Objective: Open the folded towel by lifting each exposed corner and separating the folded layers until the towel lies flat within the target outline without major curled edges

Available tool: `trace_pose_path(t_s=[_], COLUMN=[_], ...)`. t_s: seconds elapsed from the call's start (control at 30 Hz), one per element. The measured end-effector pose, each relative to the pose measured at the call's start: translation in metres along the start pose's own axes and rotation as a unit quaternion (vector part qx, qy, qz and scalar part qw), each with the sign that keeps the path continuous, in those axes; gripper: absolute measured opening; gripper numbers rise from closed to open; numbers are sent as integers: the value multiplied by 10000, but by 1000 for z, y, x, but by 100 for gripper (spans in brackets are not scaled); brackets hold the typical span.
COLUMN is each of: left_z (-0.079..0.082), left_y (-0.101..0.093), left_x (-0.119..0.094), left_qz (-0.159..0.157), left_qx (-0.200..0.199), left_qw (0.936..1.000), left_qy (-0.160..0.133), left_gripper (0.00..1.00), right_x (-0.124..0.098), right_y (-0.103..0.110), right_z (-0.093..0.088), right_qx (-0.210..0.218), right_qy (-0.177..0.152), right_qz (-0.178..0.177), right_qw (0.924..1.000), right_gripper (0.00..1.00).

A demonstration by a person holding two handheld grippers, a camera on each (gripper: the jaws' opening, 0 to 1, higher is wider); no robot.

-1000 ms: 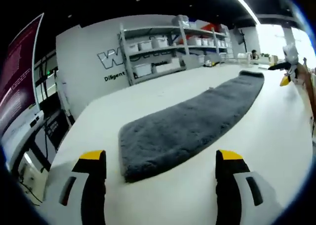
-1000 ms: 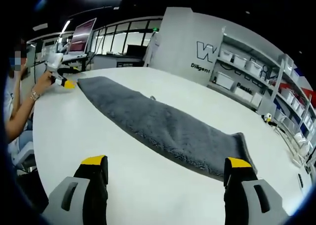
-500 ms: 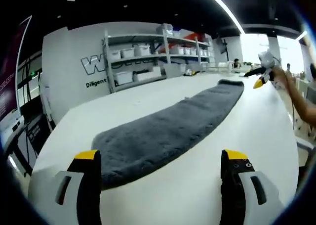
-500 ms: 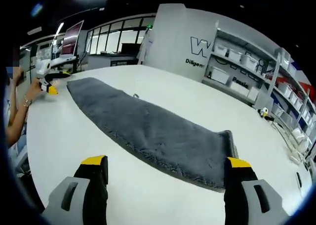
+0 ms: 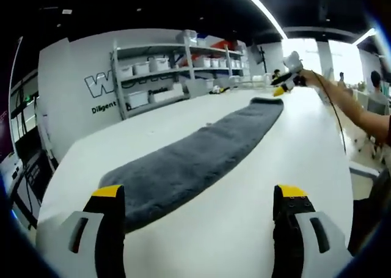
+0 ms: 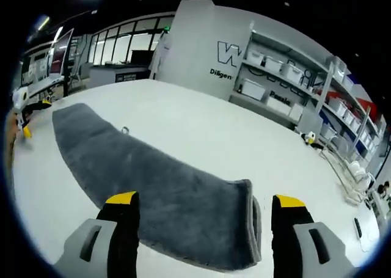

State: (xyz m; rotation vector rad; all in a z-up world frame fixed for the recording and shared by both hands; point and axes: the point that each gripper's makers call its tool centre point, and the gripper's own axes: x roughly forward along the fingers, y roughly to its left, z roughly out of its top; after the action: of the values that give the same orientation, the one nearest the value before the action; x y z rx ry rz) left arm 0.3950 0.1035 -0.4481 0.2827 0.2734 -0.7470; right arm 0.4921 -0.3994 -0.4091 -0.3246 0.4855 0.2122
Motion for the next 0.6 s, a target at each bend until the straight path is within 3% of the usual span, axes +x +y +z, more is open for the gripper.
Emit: trace_pose_path(t_s=[0.1,0.27,0.47,0.6], left_z=[3,11,24,29], left_y=[-7,-18,-32,-42], left_x=[-2,-5,-11,-18], left_qz=[-69,-167,-282,-366], left_qx=[60,198,278,249], left_qw=[9999,9996,9989,9987], left_qy=[-59,-125,-261,-265], left_gripper=[100,100,100,100], right_x=[10,30,58,77], right_y=[-14,-32,-44,-57], right_z=[2,-3,-11,-15], right_qx=[158,30,-371,-394], right_qy=[105,294,593,739], right_qz=[-65,-143,-159,-248], right_qw=[9998,9995,9974,9962], right_gripper=[82,52,42,36])
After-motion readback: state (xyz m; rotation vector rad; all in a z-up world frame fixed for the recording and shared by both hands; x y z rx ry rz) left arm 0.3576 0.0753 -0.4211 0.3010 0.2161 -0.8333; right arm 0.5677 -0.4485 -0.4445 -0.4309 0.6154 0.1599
